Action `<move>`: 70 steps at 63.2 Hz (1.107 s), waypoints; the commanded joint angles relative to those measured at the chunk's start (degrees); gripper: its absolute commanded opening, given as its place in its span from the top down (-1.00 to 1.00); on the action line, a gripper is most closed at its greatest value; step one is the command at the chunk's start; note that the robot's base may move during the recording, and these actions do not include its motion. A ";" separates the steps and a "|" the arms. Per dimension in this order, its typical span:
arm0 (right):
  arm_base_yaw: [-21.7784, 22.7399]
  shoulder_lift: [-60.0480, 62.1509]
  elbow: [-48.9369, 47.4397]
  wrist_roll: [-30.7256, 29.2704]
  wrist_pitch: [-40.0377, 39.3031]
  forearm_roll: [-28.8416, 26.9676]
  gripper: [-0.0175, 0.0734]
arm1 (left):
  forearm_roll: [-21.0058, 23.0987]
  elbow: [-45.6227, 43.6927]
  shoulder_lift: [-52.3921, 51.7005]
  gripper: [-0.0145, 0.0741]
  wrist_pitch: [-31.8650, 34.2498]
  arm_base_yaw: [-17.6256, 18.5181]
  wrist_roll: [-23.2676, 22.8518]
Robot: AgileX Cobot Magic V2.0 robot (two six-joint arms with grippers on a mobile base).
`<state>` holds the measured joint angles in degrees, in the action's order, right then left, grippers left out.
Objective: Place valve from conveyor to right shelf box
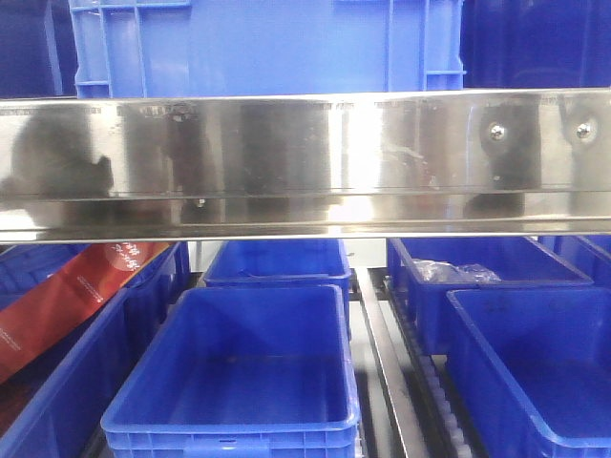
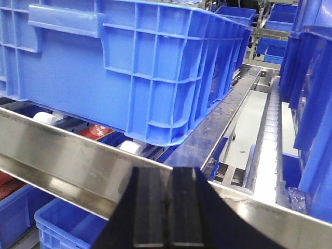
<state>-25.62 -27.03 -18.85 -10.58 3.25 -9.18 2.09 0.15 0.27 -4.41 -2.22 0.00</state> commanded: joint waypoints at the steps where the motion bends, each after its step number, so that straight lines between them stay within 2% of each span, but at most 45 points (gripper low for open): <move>1: -0.14 0.35 0.09 -0.17 -1.25 0.36 0.96 | 0.14 -0.15 -0.27 0.92 0.94 -0.12 0.00; 17: 0.85 0.35 0.09 -0.17 -1.36 0.36 0.96 | 0.14 -0.15 -0.27 0.92 0.94 -0.12 0.00; 25: 6.92 2.59 0.37 1.27 -0.20 0.44 0.96 | 0.14 -0.15 -0.27 0.92 0.94 -0.12 0.00; 34: 16.84 9.01 3.26 9.93 0.54 6.17 0.96 | 0.14 -0.15 -0.27 0.92 0.94 -0.12 0.00; 43: 23.06 16.79 8.71 10.58 1.37 6.28 0.96 | 0.14 -0.15 -0.27 0.92 0.94 -0.12 0.00; 57: 24.57 26.59 17.00 10.58 1.47 5.48 0.96 | 0.14 -0.15 -0.27 0.92 0.94 -0.12 0.00; 66: 24.57 27.03 18.85 10.58 1.19 5.48 0.96 | 0.14 -0.15 -0.27 0.92 0.94 -0.12 0.00; 70: 24.57 27.03 18.85 10.58 3.72 5.48 0.96 | 0.14 -0.15 -0.27 0.92 0.94 -0.12 0.00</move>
<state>-1.41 -0.41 -0.18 0.00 6.20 -3.72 2.09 0.15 0.27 -4.41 -2.33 0.00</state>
